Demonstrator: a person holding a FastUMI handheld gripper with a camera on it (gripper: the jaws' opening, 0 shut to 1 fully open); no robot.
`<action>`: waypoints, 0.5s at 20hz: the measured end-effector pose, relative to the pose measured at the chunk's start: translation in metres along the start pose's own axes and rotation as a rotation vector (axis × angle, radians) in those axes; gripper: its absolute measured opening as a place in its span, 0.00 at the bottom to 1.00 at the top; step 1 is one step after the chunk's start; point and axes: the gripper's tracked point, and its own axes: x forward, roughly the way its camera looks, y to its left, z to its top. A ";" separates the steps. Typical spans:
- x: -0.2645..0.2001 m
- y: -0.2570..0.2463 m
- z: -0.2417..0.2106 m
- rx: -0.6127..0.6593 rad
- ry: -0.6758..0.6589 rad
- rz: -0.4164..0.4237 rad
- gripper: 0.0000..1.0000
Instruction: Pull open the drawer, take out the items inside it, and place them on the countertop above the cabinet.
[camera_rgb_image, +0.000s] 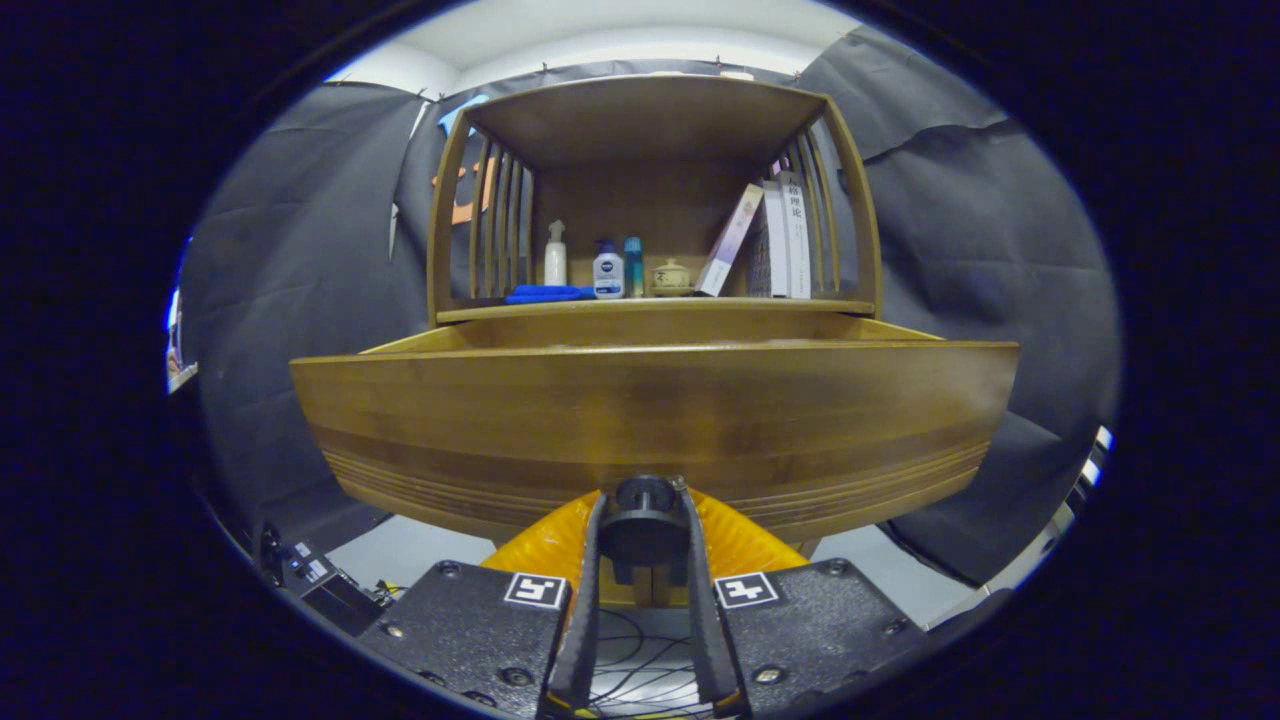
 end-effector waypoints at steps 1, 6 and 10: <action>-0.001 -0.001 0.001 -0.009 -0.005 -0.006 0.41; -0.006 -0.009 0.013 0.025 -0.042 -0.023 0.50; -0.034 -0.012 0.057 0.023 -0.146 0.007 0.89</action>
